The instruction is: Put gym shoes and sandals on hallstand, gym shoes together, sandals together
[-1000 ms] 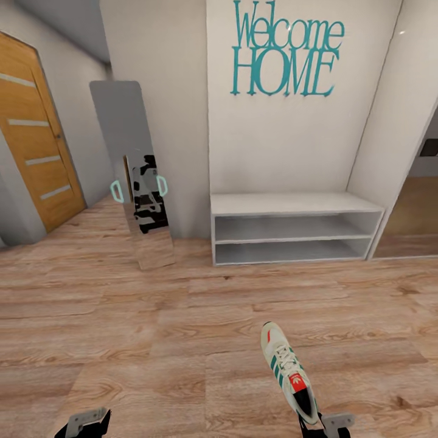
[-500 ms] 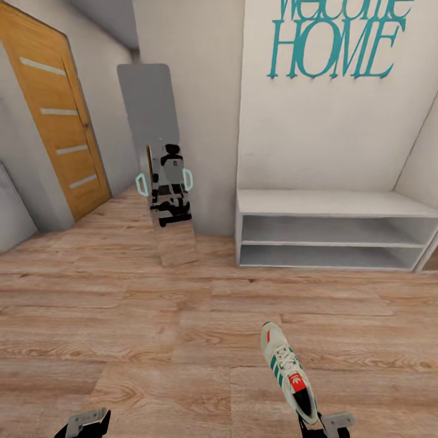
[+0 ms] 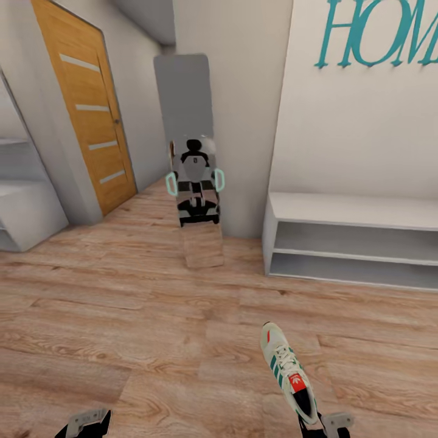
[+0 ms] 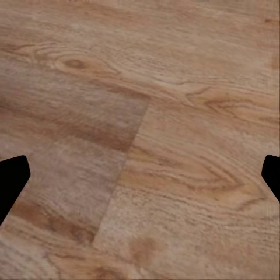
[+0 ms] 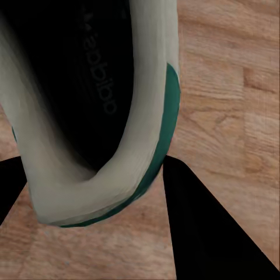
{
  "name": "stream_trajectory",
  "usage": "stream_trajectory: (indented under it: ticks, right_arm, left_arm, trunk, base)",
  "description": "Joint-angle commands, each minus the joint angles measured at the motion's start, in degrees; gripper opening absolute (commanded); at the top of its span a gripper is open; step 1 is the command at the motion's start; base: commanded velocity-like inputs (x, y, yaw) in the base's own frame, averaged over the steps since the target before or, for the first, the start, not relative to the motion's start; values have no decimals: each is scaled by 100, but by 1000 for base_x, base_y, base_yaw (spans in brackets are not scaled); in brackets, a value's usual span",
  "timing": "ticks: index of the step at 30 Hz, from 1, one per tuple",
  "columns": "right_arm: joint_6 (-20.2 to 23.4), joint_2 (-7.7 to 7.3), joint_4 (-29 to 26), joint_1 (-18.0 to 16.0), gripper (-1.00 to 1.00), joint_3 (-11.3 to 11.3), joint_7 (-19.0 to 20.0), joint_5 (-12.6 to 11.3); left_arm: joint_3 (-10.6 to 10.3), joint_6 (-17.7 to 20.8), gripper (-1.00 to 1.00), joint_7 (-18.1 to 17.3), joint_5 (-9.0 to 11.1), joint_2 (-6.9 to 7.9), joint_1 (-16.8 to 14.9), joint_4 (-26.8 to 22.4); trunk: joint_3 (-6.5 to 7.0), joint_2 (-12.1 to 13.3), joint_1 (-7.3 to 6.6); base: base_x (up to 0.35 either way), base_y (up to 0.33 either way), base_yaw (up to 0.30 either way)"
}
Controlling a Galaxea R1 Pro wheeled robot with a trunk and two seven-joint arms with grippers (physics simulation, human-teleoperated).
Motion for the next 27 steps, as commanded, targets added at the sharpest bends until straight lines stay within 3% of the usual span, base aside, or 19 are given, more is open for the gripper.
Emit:
stream_trajectory:
  ticks: [1, 17, 27]
  right_arm:
    - [-20, 2, -1, -3, -100, -50, 55, 0]
    - [-20, 2, -1, 0, -100, -50, 55, 0]
    - [-20, 2, -1, -2, -100, -50, 55, 0]
  left_arm:
    - [48, -10, 100, -54, 6, -2, -6, 8]
    - [45, -18, 100, -53, -20, -2, -3, 87]
    - [42, -19, 100, -53, -20, -2, -6, 87]
  trunk:
    - [-11, -2, 2]
    - [-110, -2, 2]
    - [-172, -2, 2]
  base:
    - [284, 189, 216]
    - [311, 114, 215]
    - [332, 21, 215]
